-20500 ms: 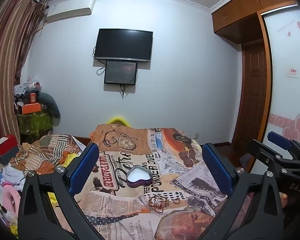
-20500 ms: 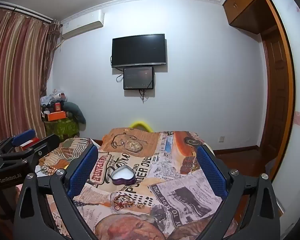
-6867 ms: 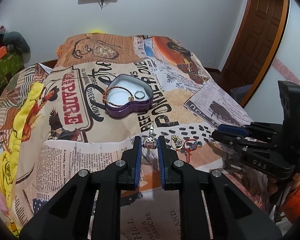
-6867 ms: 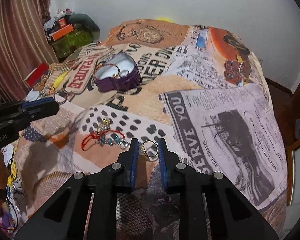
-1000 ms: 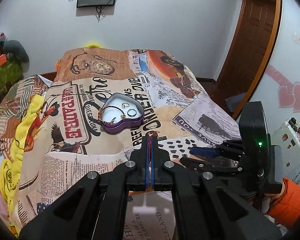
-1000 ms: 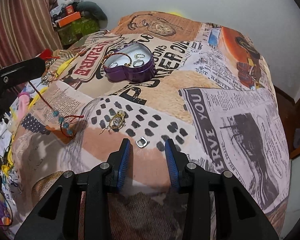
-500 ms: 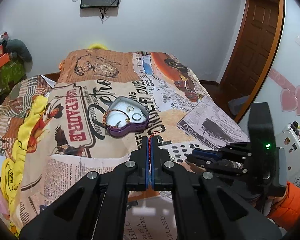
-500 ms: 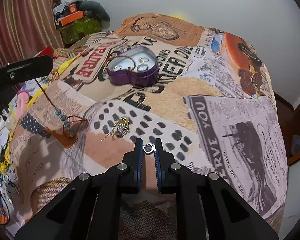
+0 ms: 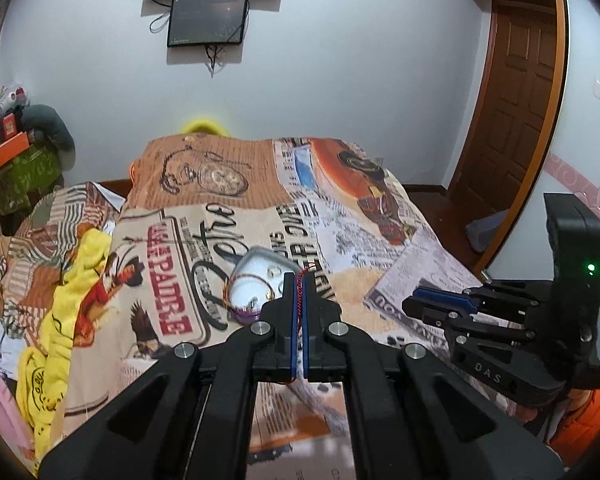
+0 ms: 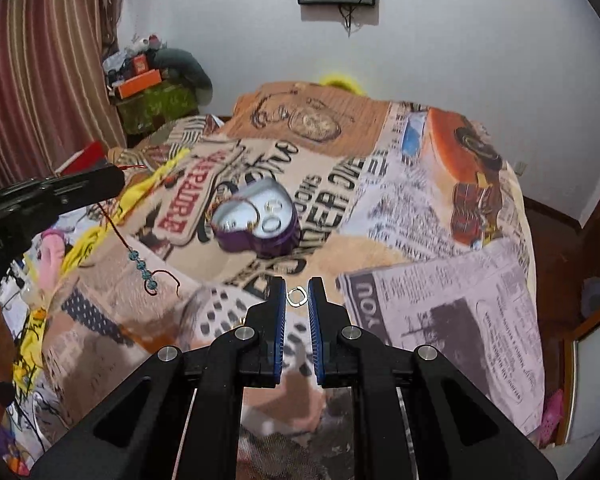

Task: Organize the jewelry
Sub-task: 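Carry cord bracelet and silver ring into the heart tin and open both tools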

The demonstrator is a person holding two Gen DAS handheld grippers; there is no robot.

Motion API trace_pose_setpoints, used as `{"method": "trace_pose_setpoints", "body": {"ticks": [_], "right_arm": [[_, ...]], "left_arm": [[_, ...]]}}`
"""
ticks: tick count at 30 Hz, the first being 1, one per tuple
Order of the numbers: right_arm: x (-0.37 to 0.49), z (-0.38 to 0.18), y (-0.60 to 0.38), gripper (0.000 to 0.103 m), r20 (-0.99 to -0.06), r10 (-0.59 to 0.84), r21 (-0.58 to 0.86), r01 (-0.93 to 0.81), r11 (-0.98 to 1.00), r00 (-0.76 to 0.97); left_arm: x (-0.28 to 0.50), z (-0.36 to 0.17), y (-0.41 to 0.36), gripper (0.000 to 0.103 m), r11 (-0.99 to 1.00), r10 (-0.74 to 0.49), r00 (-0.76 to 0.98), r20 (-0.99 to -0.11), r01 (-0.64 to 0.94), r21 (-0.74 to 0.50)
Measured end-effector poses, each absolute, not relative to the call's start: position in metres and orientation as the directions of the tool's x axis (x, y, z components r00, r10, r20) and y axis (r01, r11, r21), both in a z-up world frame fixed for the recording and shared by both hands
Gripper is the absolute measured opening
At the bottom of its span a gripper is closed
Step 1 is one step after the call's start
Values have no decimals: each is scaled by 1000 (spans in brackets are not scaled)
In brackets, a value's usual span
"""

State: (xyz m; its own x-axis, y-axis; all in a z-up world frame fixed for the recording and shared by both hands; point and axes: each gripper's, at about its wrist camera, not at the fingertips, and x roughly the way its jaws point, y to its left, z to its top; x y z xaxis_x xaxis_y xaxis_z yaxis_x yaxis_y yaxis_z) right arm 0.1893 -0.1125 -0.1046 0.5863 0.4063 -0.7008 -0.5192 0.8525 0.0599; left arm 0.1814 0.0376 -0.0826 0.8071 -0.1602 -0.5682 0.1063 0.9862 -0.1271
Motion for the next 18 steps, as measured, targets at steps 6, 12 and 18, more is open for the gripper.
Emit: {"method": "trace_pose_setpoints", "body": {"ticks": [6, 12, 18], "right_arm": [[198, -92, -106, 10, -672, 424, 63, -523, 850, 607], [210, -86, -102, 10, -653, 432, 71, -517, 853, 622], [225, -87, -97, 10, -653, 436, 73, -521, 851, 620]], "left_arm": [[198, -75, 39, 0, 988, -152, 822, -549, 105, -116], [219, -72, 40, 0, 988, -145, 826, -545, 94, -120], [238, -74, 43, 0, 990, -129, 830, -543, 80, -112]]}}
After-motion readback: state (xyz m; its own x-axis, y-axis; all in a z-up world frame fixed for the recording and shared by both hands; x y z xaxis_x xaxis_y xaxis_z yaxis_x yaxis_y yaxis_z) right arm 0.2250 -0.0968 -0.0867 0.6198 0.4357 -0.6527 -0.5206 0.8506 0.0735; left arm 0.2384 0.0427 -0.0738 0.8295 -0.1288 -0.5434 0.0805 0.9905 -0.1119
